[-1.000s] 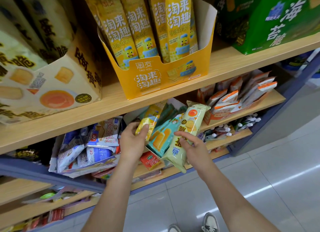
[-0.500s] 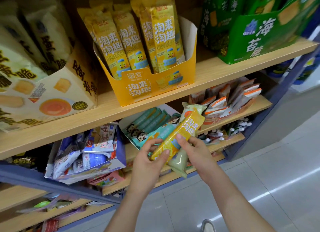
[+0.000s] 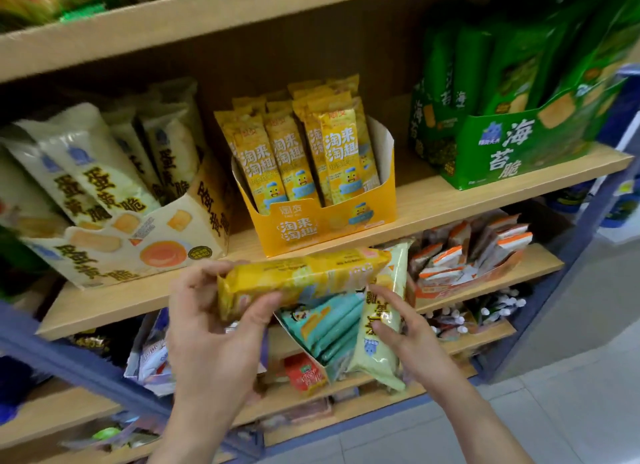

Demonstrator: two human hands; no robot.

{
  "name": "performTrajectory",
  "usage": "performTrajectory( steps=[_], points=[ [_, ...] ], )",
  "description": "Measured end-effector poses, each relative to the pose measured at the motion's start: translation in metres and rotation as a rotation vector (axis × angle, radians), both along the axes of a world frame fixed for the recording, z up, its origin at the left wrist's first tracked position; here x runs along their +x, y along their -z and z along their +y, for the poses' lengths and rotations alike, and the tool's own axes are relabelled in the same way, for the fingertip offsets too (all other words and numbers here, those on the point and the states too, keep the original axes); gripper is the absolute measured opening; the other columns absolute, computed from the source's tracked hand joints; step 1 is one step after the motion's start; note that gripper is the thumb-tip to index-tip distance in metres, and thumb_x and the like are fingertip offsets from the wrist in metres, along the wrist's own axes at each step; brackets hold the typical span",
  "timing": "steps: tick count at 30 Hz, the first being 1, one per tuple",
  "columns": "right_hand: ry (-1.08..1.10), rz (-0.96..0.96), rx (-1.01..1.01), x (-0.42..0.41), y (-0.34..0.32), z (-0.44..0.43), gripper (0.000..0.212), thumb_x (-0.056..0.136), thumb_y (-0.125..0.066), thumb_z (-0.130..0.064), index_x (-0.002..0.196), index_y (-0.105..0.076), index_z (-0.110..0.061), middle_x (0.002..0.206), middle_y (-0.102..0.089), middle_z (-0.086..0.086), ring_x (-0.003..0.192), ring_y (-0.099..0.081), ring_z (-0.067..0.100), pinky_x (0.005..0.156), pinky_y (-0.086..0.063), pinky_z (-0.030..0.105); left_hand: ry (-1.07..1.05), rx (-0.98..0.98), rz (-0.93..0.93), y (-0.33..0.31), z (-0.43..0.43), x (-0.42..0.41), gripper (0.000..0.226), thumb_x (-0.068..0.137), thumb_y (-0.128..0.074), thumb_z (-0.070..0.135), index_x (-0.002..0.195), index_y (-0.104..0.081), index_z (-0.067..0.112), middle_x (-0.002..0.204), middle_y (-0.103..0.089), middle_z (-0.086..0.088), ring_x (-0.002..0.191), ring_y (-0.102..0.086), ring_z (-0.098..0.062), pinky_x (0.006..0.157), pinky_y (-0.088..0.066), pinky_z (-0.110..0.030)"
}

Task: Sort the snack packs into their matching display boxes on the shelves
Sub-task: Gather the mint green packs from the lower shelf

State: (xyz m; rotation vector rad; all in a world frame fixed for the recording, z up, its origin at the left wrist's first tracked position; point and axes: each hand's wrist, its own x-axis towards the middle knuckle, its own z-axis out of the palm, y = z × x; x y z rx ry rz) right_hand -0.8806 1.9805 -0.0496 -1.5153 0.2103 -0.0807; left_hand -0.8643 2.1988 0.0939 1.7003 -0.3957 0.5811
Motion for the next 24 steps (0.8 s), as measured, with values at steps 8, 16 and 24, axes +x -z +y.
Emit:
performTrajectory(
  steps=[8, 16, 24],
  points=[
    [-0.036, -0.059, -0.04, -0.004, -0.025, -0.012, 0.077, 0.095, -0.062, -0.013, 0.139, -0.029, -0.067, 0.156, -0.024, -0.029, 0.139, -0.037, 0.002, 0.111, -0.042, 0.038, -0.226, 0.383, -0.471, -0.08, -0.015, 0.048, 0.036, 0.092, -0.067, 0.017, 0.122, -0.053, 0.002, 0.108, -0.053, 0.009, 0.089, -0.051, -0.003, 0.08, -0.041, -0.009],
    [0.012, 0.008, 0.086, -0.005, -0.039, -0.019, 0.092, 0.089, -0.071, -0.008, 0.128, -0.02, -0.075, 0.149, -0.042, -0.01, 0.117, -0.061, 0.016, 0.075, -0.061, 0.034, -0.092, 0.95, -0.226, -0.101, -0.044, 0.099, 0.04, 0.101, -0.045, 0.009, 0.141, -0.045, 0.015, 0.127, -0.056, -0.008, 0.115, -0.05, -0.023, 0.095, -0.041, -0.034],
    [0.113, 0.097, 0.191, -0.019, -0.08, -0.03, 0.067, 0.091, -0.066, -0.006, 0.134, -0.039, -0.05, 0.122, -0.064, 0.005, 0.085, -0.073, 0.022, 0.053, -0.055, 0.028, -0.063, 1.168, -0.093, -0.116, -0.078, 0.132, 0.037, 0.099, -0.042, 0.003, 0.135, -0.048, 0.009, 0.116, -0.059, -0.015, 0.118, -0.052, -0.034, 0.09, -0.044, -0.039]
  ],
)
